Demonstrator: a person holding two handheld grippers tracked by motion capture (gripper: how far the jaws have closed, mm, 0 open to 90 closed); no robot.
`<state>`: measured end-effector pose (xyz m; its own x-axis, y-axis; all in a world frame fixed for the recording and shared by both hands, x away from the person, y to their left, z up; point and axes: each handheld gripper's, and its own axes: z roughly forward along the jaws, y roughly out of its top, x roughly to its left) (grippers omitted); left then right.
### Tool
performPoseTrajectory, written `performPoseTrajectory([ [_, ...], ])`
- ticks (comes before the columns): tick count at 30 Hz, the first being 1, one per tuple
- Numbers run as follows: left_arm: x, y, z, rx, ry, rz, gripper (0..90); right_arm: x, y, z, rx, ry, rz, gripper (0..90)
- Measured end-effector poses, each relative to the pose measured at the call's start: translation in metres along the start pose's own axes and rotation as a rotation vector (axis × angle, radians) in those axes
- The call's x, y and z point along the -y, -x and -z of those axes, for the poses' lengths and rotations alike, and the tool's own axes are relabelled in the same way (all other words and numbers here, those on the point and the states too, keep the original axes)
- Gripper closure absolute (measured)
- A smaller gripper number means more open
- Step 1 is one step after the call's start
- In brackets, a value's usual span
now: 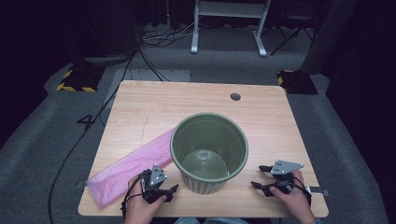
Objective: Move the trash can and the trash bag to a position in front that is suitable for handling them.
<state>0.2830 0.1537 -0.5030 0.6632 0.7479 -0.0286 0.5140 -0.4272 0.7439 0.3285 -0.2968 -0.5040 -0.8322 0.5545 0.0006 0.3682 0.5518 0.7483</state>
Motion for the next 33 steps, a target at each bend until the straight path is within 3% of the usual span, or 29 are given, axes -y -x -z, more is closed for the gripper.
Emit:
performPoseTrajectory([
  [1, -0.001, 0.0, 0.001, 0.001, 0.008, 0.012, 27.6, 0.0, 0.0, 0.0, -0.003, 0.0, 0.0, 25.2],
  [5, -0.007, -0.001, 0.005, -0.005, 0.026, -0.008, 27.0, -0.003, 0.002, -0.003, -0.004, -0.002, -0.003, 24.1],
  [9, -0.014, -0.003, 0.004, 0.03, 0.051, -0.025, 28.1, -0.01, -0.002, -0.012, -0.013, -0.008, 0.011, 21.8],
  [12, -0.021, -0.013, 0.006, 0.041, 0.076, -0.026, 28.2, -0.017, -0.003, -0.018, -0.039, 0.001, 0.009, 28.0],
  [14, -0.023, -0.016, 0.007, 0.043, 0.086, -0.023, 28.4, -0.021, -0.002, -0.021, -0.051, 0.008, -0.002, 27.9],
  [15, -0.03, -0.024, 0.009, 0.057, 0.109, -0.004, 28.5, -0.029, -0.003, -0.026, -0.044, 0.009, 0.005, 26.4],
  [17, -0.034, -0.031, 0.01, 0.065, 0.11, -0.025, 29.4, -0.039, -0.002, -0.033, -0.049, 0.021, 0.023, 25.3],
  [20, -0.041, -0.04, 0.006, 0.085, 0.107, -0.062, 30.3, -0.052, 0.006, -0.043, -0.074, 0.043, -0.005, 25.8],
  [22, -0.044, -0.045, -0.001, 0.087, 0.1, -0.062, 30.7, -0.059, 0.013, -0.047, -0.056, 0.037, -0.002, 27.2],
  [25, -0.048, -0.051, -0.017, 0.08, 0.044, -0.006, 32.3, -0.07, 0.024, -0.056, -0.068, 0.064, -0.036, 27.8],
  [28, -0.051, -0.055, -0.026, 0.059, 0.051, 0.009, 32.5, -0.079, 0.031, -0.068, -0.037, 0.083, -0.071, 27.5],
  [30, -0.052, -0.054, -0.027, 0.046, 0.059, 0.006, 34.4, -0.082, 0.031, -0.076, -0.027, 0.087, -0.078, 27.7],
  [33, -0.052, -0.049, -0.025, 0.042, 0.052, -0.032, 39.5, -0.085, 0.027, -0.078, -0.015, 0.09, -0.062, 35.0],
])
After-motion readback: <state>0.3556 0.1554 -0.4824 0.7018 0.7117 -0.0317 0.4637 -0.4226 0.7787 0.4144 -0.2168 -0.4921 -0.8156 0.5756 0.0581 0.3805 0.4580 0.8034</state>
